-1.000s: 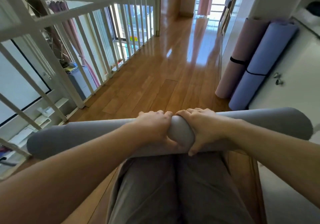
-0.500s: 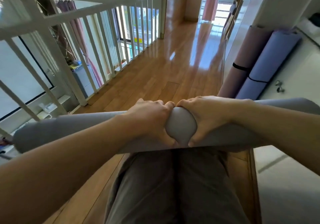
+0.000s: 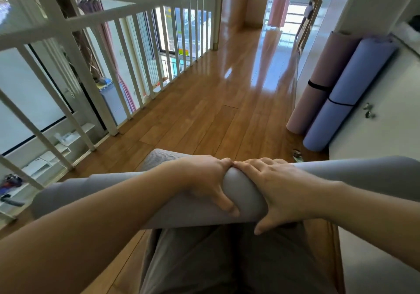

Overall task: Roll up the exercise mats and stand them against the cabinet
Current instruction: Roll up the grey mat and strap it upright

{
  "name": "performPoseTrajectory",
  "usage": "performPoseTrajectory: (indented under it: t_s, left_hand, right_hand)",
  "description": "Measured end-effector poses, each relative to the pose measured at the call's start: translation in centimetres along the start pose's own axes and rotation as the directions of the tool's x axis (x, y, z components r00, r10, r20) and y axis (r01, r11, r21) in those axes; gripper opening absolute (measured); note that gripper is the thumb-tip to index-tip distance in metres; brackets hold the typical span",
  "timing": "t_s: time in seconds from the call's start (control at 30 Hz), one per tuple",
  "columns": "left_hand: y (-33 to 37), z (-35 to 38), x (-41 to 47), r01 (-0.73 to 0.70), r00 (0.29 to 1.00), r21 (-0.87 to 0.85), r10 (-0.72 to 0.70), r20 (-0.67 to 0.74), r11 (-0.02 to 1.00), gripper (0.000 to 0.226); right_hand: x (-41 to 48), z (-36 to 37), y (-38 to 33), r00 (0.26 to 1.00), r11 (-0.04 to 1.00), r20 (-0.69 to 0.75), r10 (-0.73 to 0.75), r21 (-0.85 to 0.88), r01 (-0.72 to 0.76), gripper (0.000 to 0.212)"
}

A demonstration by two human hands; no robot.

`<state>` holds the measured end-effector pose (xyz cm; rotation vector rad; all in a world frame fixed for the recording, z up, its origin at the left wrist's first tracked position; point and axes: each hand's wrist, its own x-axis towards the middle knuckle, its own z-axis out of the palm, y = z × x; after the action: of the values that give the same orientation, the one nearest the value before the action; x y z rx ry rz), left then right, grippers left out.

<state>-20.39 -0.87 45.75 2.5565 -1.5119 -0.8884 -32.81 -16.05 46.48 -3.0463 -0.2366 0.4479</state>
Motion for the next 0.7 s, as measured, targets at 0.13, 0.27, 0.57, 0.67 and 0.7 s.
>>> performPoseTrajectory:
  t_s: [0.13,0.27,0.57,0.67,0.7]
  left_hand:
    - [-0.1,-1.4,0.3,0.047,0.995,-0.060,-0.042,0.087,0.997,0.091]
    - [1.6,0.0,-0.7,0.047,0.993,0.295,-0.013,-0.117,0.954,0.092]
    - [-0.3,-0.4,1.1,0.036,0.982,0.130,-0.012,-0.187,0.991,0.105]
    - [-0.5,-1.7,1.7,0.063,0.993,0.044,-0.058,-0.105,0.997,0.100]
    - [-0.3,-1.8,1.8,0.083,0.991,0.065,-0.075,-0.110,0.994,0.098]
  right_hand:
    - [1.6,-0.1,0.6,0.998,0.998,0.038,0.047,0.039,-0.049,0.107]
    - [3.5,-1.8,2.0,0.987,0.985,0.153,0.052,0.155,-0.076,0.103]
    - [2.4,0.2,0.0,0.977,0.963,-0.036,0.209,-0.166,-0.212,0.119]
    - [2.7,0.6,0.5,0.975,0.977,-0.119,0.188,-0.082,-0.198,0.115]
    - [3.0,0.4,0.9,0.976,0.980,-0.121,0.179,-0.067,-0.188,0.114]
